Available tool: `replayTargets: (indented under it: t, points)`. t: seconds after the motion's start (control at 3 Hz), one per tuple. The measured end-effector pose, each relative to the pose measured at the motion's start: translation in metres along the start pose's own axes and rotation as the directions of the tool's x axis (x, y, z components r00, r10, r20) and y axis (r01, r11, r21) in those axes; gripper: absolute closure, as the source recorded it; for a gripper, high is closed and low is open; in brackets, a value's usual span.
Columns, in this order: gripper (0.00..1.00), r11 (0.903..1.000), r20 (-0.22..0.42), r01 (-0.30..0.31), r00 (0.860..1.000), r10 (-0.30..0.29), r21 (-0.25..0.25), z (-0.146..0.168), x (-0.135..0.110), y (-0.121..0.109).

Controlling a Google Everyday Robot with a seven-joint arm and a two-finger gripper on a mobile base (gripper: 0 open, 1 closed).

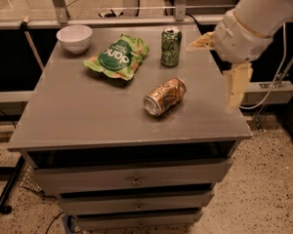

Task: Place orange can upright

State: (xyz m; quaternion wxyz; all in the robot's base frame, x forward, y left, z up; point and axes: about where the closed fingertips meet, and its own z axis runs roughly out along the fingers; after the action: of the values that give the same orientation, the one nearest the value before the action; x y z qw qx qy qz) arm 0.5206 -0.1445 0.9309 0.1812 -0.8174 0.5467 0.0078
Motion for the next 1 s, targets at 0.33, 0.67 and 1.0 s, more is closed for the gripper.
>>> replayTargets:
  t: [0.33, 0.67, 1.0]
  points:
    - [0.00, 0.9877, 0.013, 0.151, 0.989, -0.150, -0.041, 0.0221, -0.0088, -0.0193]
    - [0.00, 0.9813, 0.017, 0.187, 0.982, -0.186, -0.045, 0.0268, -0.0110, -0.0237]
    - [0.00, 0.9813, 0.017, 0.187, 0.982, -0.186, -0.045, 0.0268, -0.0110, -0.0237]
